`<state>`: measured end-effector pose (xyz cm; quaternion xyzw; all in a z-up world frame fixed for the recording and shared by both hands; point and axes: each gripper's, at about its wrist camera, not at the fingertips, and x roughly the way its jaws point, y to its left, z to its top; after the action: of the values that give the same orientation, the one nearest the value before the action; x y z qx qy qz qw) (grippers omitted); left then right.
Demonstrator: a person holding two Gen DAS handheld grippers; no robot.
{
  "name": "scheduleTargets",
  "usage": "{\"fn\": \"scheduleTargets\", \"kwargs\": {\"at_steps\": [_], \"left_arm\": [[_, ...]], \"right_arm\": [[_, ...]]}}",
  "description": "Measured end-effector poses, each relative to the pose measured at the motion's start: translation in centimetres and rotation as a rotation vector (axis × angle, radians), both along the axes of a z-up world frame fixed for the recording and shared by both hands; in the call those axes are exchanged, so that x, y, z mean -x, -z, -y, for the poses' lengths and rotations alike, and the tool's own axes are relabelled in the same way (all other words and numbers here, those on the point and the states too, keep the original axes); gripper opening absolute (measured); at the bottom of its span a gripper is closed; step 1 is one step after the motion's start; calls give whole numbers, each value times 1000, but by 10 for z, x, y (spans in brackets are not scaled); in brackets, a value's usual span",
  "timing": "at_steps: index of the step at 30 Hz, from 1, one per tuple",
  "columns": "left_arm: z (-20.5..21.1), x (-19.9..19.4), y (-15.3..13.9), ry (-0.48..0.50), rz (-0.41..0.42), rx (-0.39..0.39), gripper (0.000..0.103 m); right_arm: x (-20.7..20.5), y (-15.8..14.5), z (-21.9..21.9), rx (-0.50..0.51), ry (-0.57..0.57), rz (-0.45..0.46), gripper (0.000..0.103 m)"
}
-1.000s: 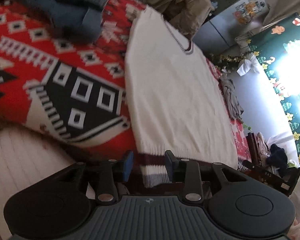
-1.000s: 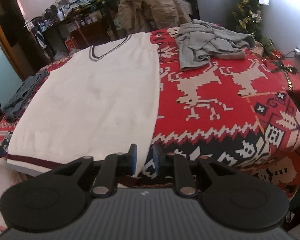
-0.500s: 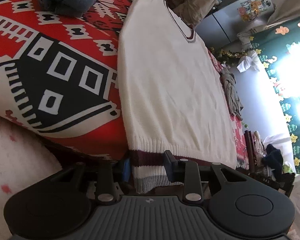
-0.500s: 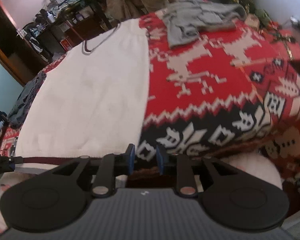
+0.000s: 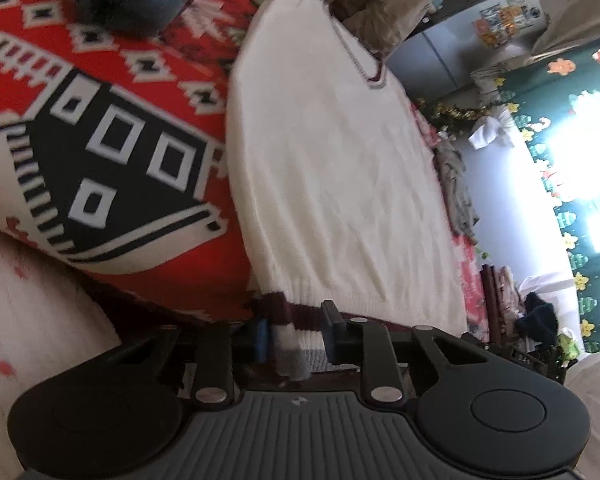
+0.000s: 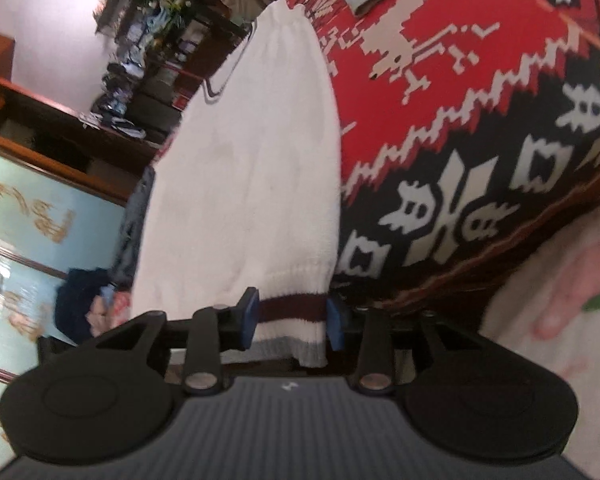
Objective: Fold clothes
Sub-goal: 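Grasp the ribbed hem with the left gripper while the right gripper grasps too, then lift the hem with both grippers and fold it toward the V-neck collar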
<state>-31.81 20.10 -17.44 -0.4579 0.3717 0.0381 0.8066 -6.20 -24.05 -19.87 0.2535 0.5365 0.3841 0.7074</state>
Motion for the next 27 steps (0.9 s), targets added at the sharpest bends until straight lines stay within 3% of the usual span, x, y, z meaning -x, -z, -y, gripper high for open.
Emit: {"fn": "scheduleTargets", "kwargs": {"at_steps": [4,6,8,9,10,12,19,22,27], "left_arm": [[-1,-1,3,-25,17,40,24],[1,-5,7,-9,-1,45,22],[7,-10,6,15,-37,-12,21],[10,-13,5,28,-57,-48,19],[12,-12,1,25,-63,-72,9],[14,-11,-5,18,-74,-119,6],[4,15,-34,-36,-69,-184,6],[2,20,-36,-54,-88,-196,6],[6,23,-35,-58,-78,-217,6]], "right_arm": [[1,0,2,-65,25,-20,29],[-1,4,-5,-13,15,-16,29],[-3,6,-10,31,-1,-11,27],[-2,5,-13,42,-4,3,19],[0,4,-17,52,-7,20,14],[3,1,-21,73,-8,51,7],[11,-41,-2,126,70,170,5],[12,-54,10,132,102,175,5],[16,-51,10,164,95,159,5]]}}
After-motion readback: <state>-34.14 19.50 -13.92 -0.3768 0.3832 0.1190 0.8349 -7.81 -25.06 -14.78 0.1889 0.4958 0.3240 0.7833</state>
